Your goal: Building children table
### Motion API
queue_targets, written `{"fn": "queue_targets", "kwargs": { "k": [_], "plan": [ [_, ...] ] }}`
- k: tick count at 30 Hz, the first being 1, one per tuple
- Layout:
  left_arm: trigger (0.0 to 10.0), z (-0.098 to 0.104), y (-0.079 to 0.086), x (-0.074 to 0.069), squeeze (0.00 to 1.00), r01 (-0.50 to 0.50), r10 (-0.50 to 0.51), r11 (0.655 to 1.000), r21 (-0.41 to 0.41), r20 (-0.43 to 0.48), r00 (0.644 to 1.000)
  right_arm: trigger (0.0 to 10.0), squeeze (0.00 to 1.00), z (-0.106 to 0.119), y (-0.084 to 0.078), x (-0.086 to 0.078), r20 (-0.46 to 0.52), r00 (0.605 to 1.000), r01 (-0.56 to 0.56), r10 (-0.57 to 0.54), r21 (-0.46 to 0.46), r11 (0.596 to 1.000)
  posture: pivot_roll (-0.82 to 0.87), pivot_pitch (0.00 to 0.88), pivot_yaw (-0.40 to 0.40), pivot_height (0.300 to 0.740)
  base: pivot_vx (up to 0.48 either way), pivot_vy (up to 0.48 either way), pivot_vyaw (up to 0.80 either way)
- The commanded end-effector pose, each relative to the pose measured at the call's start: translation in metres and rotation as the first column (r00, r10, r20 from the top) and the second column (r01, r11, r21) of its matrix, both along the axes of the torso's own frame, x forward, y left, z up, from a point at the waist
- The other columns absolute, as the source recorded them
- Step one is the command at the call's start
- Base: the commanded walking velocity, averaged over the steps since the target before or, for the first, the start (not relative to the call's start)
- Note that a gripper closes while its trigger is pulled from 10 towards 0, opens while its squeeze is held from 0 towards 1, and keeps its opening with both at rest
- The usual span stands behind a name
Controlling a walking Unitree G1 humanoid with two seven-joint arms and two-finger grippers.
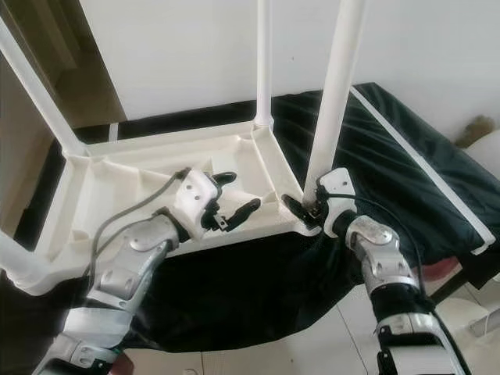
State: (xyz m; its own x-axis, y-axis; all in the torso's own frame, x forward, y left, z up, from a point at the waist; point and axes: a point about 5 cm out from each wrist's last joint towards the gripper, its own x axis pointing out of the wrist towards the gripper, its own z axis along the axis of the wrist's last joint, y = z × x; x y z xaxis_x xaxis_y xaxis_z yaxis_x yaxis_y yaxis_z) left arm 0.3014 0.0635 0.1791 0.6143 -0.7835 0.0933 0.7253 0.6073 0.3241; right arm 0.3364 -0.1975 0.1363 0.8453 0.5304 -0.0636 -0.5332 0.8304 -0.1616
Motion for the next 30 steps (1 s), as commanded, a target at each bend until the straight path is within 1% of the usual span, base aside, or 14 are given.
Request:
{"fn": "queue_targets", "kwargs": {
  "k": [1,5,10,11,12,14,15,16,19,21,23,26,28,30],
  "plan": [
    [10.0,-0.001,0.001,0.0,0.0,-0.038,0.038,0.999,0.003,0.001,0.999,0.0,0.0,-0.005,0.003,-0.002,-0.015,0.999,-0.029,0.029,-0.01,1.0,0.04,0.0,0.011,0.74,0.0,0.0,0.0],
    [10.0,-0.001,0.002,-0.001,0.0,-0.04,0.04,0.999,0.002,0.0,0.999,0.0,0.0,-0.013,-0.003,-0.005,-0.033,0.999,0.013,-0.014,-0.009,1.0,0.03,0.0,0.012,0.74,0.0,0.0,0.0],
    [10.0,-0.002,0.0,0.0,0.0,-0.033,0.033,0.999,0.004,-0.004,0.999,0.0,0.0,-0.02,-0.004,-0.009,-0.042,0.99,0.132,-0.133,-0.018,0.991,0.01,0.0,0.016,0.74,0.0,0.0,0.0],
    [10.0,-0.002,0.0,0.0,0.0,-0.031,0.031,1.0,0.004,-0.005,0.999,1.6,0.0,-0.021,-0.004,-0.009,-0.04,0.984,0.174,-0.175,-0.019,0.985,0.01,0.0,0.016,0.74,0.0,0.0,0.0],
    [10.0,-0.002,0.0,0.0,0.0,-0.03,0.03,1.0,0.005,-0.006,1.0,1.6,0.0,-0.021,-0.004,-0.009,-0.037,0.976,0.214,-0.214,-0.015,0.977,0.01,0.0,0.016,0.74,0.0,0.0,0.0],
    [10.0,-0.002,0.0,0.0,0.0,-0.03,0.03,1.0,0.005,-0.006,1.0,1.6,0.0,-0.021,-0.004,-0.009,-0.037,0.976,0.214,-0.214,-0.015,0.977,0.01,0.0,0.016,0.74,0.0,0.0,0.0],
    [10.0,-0.002,0.0,0.0,0.0,-0.029,0.029,1.0,0.005,-0.007,1.0,5.1,0.0,-0.022,-0.004,-0.009,-0.038,0.968,0.247,-0.247,-0.01,0.969,0.0,0.0,0.019,0.74,0.0,0.0,0.0],
    [10.0,-0.003,-0.001,0.0,0.0,-0.024,0.025,1.0,0.004,-0.008,1.0,10.0,0.0,-0.022,-0.002,-0.01,-0.04,0.945,0.324,-0.324,0.008,0.946,-0.01,0.001,0.022,0.74,0.0,0.0,0.0],
    [10.0,-0.003,-0.002,0.0,0.0,-0.02,0.02,1.0,0.004,-0.01,1.0,10.0,0.0,-0.023,0.0,-0.011,-0.056,0.923,0.383,-0.381,0.031,0.923,-0.02,0.002,0.024,0.74,0.0,0.0,0.0],
    [10.0,-0.003,-0.003,0.0,0.0,-0.013,0.013,1.0,0.003,-0.013,1.0,10.0,0.0,-0.024,0.004,-0.013,-0.068,0.876,0.482,-0.478,0.056,0.874,-0.02,0.002,0.024,0.74,0.0,0.0,0.0],
    [10.0,-0.003,-0.004,0.0,0.0,-0.011,0.011,1.0,0.003,-0.014,1.0,10.0,0.0,-0.024,0.007,-0.014,-0.074,0.859,0.511,-0.506,0.063,0.857,-0.02,0.003,0.028,0.74,0.0,0.0,0.0],
    [10.0,-0.003,-0.004,0.0,0.0,-0.011,0.011,1.0,0.003,-0.014,1.0,10.0,0.0,-0.024,0.007,-0.014,-0.074,0.859,0.511,-0.506,0.063,0.857,-0.02,0.003,0.028,0.74,0.0,0.0,0.0],
    [10.0,-0.004,-0.006,-0.001,0.0,-0.001,0.001,1.0,0.004,-0.017,1.0,10.0,0.0,-0.027,0.02,-0.017,-0.09,0.811,0.584,-0.577,0.101,0.805,-0.02,0.0,0.032,0.74,0.0,0.0,0.0],
    [10.0,-0.005,-0.006,-0.002,0.0,0.006,-0.006,1.0,0.007,-0.018,1.0,10.0,0.0,-0.028,0.032,-0.021,-0.093,0.743,0.669,-0.663,0.107,0.736,-0.02,0.0,0.034,0.74,0.0,0.0,0.0]
  ]
}}
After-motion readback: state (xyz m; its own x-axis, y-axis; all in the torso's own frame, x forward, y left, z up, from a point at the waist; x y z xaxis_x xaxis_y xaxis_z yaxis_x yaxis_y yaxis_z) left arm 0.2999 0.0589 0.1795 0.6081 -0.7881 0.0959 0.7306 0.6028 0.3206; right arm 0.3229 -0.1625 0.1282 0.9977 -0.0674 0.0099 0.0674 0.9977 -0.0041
